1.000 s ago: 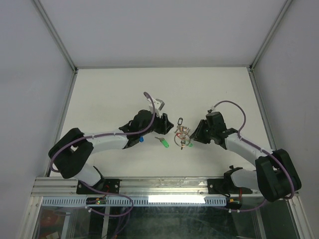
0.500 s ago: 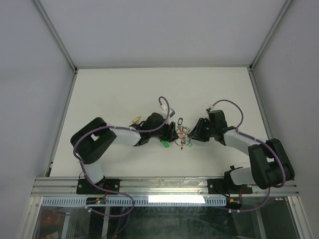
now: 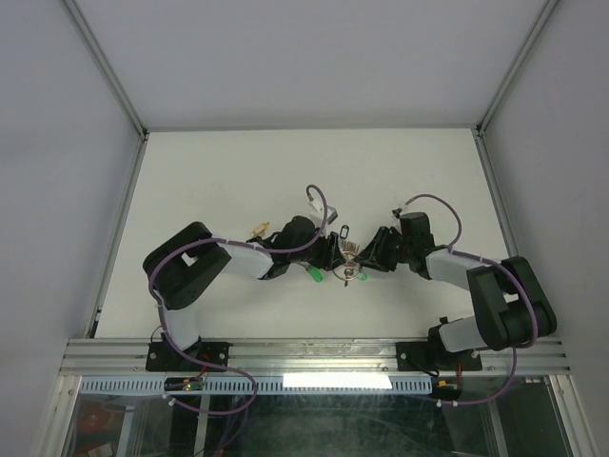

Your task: Put the keys on the keyring

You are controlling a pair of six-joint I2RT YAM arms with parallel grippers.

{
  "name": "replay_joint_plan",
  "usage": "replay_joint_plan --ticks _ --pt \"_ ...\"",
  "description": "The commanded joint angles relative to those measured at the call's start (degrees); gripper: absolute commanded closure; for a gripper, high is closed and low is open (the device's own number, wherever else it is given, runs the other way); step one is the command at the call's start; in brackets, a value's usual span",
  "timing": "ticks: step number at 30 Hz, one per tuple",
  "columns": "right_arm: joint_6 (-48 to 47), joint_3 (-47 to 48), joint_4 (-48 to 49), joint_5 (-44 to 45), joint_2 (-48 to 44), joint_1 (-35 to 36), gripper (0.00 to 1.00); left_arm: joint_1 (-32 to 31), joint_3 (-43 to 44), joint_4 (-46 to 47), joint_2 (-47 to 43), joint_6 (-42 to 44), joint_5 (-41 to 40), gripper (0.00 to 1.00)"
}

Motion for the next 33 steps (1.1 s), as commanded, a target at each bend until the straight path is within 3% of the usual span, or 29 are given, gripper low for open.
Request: replay_joint_plan --ticks 1,6,12,17,22,26,29,33 --pt "3.0 -1.8 6.3 -2.8 1.8 0.2 0.7 -0.7 0.4 0.1 2.1 -1.6 2.9 0.58" --pt "4.4 -2.6 9.1 -4.2 3.3 0.2 0.73 -0.8 0.1 0.9 2.8 -2.0 3.5 0.58" --pt "4.0 -2.7 6.6 -1.0 0.5 0.1 0.89 -0.7 -0.8 1.2 1.6 -2.0 2.7 0.59" --pt "4.0 -3.0 3.6 2.2 -5.6 -0.3 1.0 -0.1 -1.7 -0.7 -6.0 -1.4 -0.9 0.57" --pt "6.7 -3.7 3.9 2.1 -11.4 -0.5 1.0 -0.1 -2.2 -3.4 -18.1 2.6 -5.5 0.41" --pt "8.4 -3.1 2.3 1.8 -14.5 -0.5 1.0 -1.3 -0.1 -7.6 -23.4 8.7 -6.3 0.02" --pt "9.9 -2.5 1.3 1.5 -15.9 -0.6 1.0 -5.4 3.1 -14.8 -26.0 16.3 -12.7 0.01" --pt "11.1 -0.8 -0.2 0.9 -17.3 -0.7 1.0 -9.4 -0.3 -14.5 -29.4 30.3 -16.4 0.01"
